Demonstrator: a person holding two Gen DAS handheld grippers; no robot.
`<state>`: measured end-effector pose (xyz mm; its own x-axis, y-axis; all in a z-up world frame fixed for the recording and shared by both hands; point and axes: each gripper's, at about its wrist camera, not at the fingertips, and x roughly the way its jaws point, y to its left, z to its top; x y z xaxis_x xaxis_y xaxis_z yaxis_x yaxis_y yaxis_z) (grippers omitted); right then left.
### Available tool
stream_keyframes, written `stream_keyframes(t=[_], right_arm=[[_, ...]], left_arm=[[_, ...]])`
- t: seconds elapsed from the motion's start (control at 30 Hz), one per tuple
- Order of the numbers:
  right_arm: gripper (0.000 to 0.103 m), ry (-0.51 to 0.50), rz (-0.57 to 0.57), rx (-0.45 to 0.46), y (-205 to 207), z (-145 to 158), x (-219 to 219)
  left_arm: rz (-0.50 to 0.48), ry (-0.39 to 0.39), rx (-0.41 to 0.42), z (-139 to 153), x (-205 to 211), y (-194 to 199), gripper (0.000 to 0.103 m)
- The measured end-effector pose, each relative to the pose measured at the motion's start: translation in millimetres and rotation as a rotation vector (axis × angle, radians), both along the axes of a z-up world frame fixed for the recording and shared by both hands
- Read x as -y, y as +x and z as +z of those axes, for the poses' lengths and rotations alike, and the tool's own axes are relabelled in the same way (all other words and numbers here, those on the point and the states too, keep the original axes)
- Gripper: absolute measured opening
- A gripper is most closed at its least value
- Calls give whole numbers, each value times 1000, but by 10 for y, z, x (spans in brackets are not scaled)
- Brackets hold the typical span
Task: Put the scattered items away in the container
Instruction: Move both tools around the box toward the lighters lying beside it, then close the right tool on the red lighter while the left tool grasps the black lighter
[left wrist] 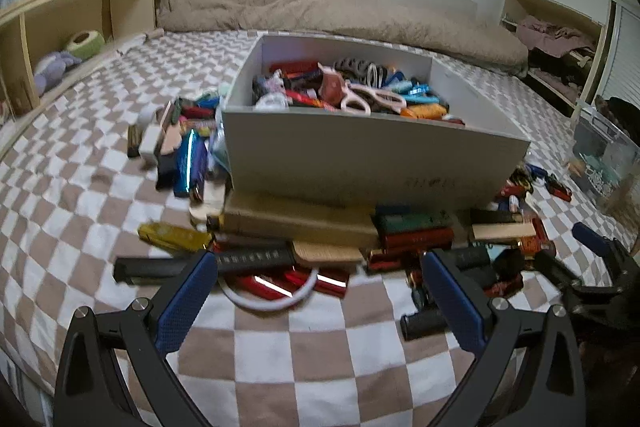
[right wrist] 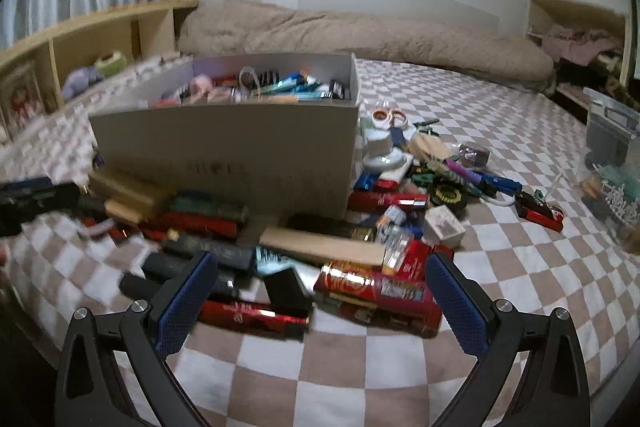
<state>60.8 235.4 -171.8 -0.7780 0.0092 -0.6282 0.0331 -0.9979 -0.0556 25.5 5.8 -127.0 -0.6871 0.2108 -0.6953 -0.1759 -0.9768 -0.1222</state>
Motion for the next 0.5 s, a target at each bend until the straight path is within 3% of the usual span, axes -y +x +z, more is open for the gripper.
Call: stream_keyframes(t=[0.27, 0.5], right_arm=[[103, 22, 3, 72, 14, -267, 113], [103, 15, 22, 78, -10, -332, 276]], left_arm=[[22, 16, 49, -161, 65, 3, 103], [28, 24, 72, -192, 109, -20, 103]])
